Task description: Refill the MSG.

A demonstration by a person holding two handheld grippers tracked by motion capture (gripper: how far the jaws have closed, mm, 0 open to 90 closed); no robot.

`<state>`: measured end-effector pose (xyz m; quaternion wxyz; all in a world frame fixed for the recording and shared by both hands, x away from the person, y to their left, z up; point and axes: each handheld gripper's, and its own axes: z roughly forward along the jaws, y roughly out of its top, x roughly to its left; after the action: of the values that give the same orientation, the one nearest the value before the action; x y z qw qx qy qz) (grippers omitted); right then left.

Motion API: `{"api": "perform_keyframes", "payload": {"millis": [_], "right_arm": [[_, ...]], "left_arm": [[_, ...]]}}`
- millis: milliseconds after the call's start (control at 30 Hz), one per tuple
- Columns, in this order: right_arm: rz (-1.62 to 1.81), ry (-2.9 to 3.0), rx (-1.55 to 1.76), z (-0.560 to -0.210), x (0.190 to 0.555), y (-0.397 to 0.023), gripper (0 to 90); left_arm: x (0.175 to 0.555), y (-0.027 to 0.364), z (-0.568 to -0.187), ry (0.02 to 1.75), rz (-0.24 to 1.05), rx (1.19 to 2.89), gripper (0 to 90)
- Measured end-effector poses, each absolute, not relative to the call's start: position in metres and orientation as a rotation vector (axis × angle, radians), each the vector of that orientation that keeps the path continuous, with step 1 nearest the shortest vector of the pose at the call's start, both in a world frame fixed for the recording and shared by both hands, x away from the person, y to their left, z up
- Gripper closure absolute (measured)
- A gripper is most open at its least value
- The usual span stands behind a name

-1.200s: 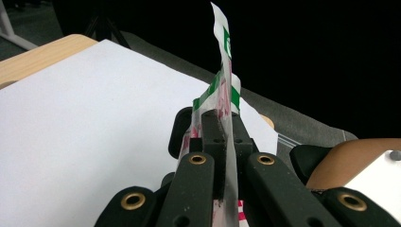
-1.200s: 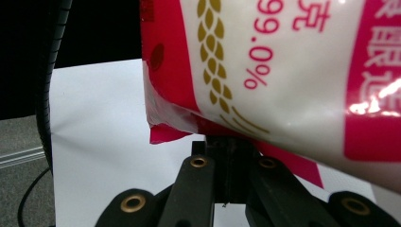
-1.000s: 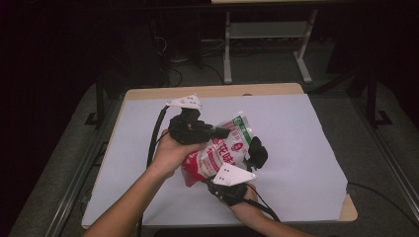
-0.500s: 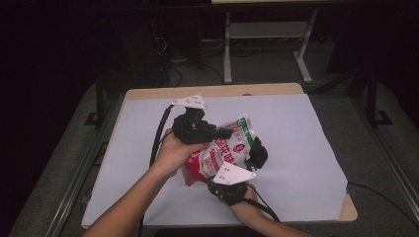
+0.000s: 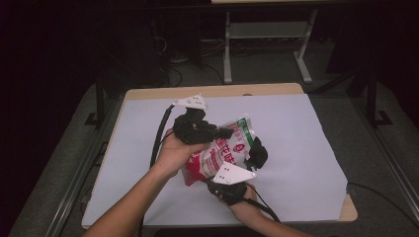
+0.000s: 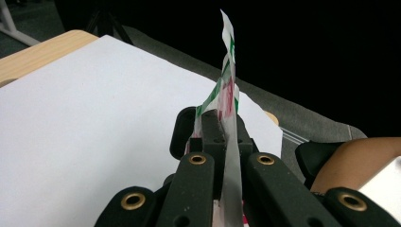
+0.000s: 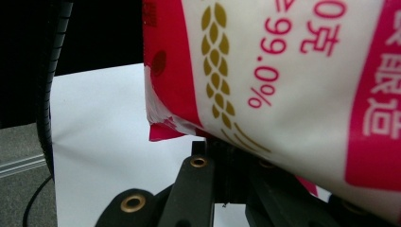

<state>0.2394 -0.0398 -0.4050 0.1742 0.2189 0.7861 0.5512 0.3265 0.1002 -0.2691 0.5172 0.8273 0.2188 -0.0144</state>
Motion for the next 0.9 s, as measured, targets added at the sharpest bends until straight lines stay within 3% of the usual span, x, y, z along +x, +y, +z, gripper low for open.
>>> {"api": "perform_keyframes", "payload": {"millis": [900], "right_arm": [[1.639,2.28,0.629,-0.4053,0.2446,-0.0398,90.0]], "left_arm": [[0.33,0.097,-0.2695,0.555,-0.053,2.014,90.0]]}}
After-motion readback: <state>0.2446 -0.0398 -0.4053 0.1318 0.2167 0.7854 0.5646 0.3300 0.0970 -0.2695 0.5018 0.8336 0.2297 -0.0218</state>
